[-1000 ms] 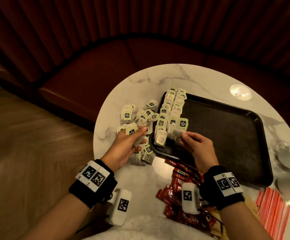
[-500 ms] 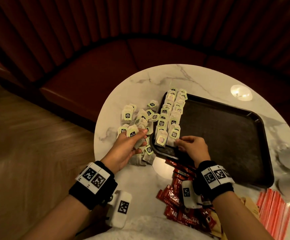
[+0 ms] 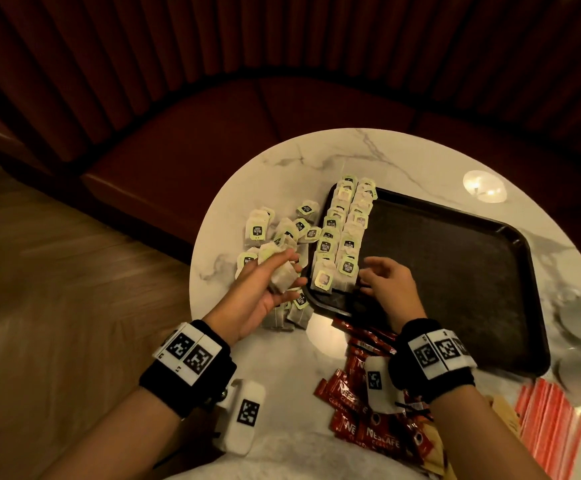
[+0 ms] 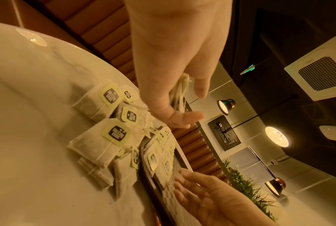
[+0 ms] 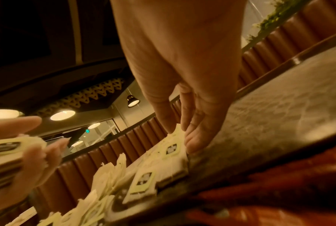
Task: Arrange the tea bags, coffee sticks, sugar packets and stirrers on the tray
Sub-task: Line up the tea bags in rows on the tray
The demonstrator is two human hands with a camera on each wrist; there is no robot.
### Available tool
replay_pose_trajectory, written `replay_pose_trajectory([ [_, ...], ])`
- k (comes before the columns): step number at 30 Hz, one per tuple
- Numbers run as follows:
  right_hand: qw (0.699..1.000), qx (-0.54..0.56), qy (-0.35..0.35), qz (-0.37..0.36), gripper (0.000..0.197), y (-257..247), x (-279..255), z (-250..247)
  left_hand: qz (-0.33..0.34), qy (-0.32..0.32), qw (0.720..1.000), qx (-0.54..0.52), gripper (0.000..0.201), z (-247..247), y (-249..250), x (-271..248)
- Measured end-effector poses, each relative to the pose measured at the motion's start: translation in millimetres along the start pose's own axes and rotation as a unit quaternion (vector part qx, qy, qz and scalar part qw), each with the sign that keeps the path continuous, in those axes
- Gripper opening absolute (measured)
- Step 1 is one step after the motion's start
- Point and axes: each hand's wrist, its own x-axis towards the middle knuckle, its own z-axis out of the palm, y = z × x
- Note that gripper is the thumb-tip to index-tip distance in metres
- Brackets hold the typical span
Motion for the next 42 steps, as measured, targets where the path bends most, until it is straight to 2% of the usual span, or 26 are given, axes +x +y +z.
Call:
replay_pose_trajectory([
  [2, 0.999, 0.026, -0.033, -0.031, 0.015, -13, -18, 2, -0.013, -0.025, 0.998, -0.047, 0.029, 4, 3, -1],
  [4, 0.991, 0.083, -0.102, -0.027, 0.013, -27, -38, 7, -0.02, -0.037, 0.997, -0.06, 0.032, 7, 4, -2],
  [7, 0.973, 0.127, -0.193, -0.012, 0.018, -41, -58, 14, -0.021, -0.051, 0.998, -0.01, 0.033, 14, 3, -4],
  [9, 0.969, 0.127, -0.211, -0.021, 0.02, -45, -63, 19, -0.021, -0.066, 0.998, 0.012, 0.032, 18, 2, -5],
  [13, 0.969, 0.138, -0.199, -0.041, 0.016, -44, -65, 25, -0.008, -0.095, 0.995, 0.02, 0.032, 25, 1, -7],
  [16, 0.963, 0.182, -0.198, -0.028, 0.009, -43, -64, 22, 0.018, -0.072, 0.997, 0.027, 0.046, 24, -1, -8],
  [18, 0.956, 0.221, -0.191, -0.015, 0.012, -42, -63, 19, 0.029, -0.054, 0.998, 0.021, 0.052, 21, -2, -7],
  [23, 0.951, 0.239, -0.195, -0.022, 0.026, -37, -63, 14, 0.053, -0.029, 0.998, 0.032, 0.01, 18, -3, -3],
  [27, 0.957, 0.218, -0.186, -0.035, 0.026, -34, -65, 8, 0.075, -0.046, 0.994, 0.068, 0.015, 19, -2, -2],
  [32, 0.976, 0.182, -0.112, -0.037, 0.023, -22, -56, -2, 0.07, -0.061, 0.992, 0.087, 0.016, 19, -1, -4],
  [35, 0.98, 0.193, -0.045, 0.004, 0.021, -12, -43, -9, 0.055, -0.053, 0.995, 0.068, 0.019, 14, 0, -6],
  [38, 0.991, 0.127, -0.02, 0.047, 0.017, 2, -31, -12, 0.045, -0.037, 0.997, 0.051, 0.027, 8, 0, -6],
  [42, 0.997, -0.007, -0.02, 0.074, 0.008, 17, -24, -6, 0.038, -0.01, 0.998, 0.052, 0.016, 5, -2, -5],
])
